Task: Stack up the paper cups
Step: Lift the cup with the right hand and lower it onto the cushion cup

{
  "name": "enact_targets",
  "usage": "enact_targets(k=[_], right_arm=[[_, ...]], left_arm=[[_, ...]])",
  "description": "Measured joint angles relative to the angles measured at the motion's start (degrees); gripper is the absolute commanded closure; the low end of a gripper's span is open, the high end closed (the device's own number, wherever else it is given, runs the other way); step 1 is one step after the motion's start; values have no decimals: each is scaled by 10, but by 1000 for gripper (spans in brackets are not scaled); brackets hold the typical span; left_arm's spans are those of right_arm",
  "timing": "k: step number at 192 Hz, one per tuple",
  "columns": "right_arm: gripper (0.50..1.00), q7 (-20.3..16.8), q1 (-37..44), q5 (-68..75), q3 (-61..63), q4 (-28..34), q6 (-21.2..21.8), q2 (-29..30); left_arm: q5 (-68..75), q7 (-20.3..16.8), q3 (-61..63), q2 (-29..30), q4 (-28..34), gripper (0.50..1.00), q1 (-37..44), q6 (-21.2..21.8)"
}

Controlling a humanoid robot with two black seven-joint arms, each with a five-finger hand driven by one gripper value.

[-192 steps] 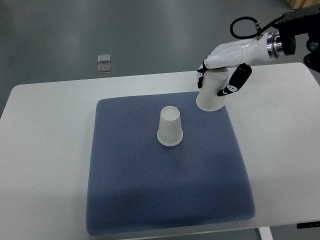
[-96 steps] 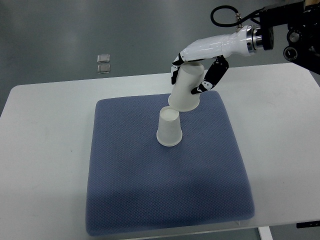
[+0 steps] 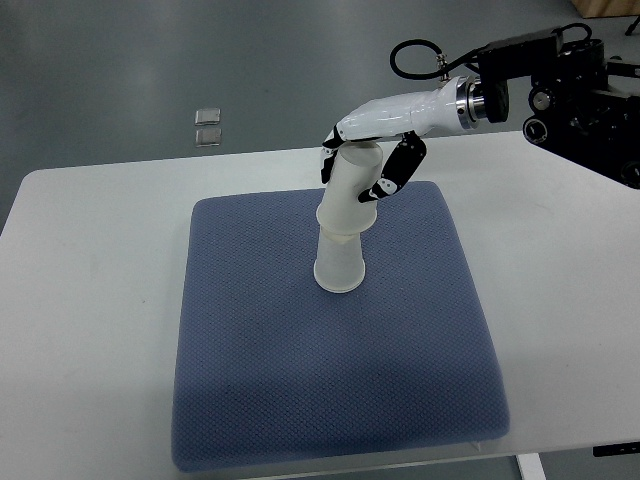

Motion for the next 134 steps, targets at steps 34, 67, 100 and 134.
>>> enact_targets(k=[34,67,100,134], right_arm=[[991,0,-11,-9,0,-10,-5,12],[991,0,-14,-11,0,-12,-7,16],[991,0,-19,-17,-2,-13,-15,20],[926,-3,-29,-33,-3,-13,-27,25]], left_arm=[[0,0,0,0,0,500,0,0],[0,0,0,0,0,500,0,0],[0,0,0,0,0,500,0,0],[0,0,0,0,0,500,0,0]])
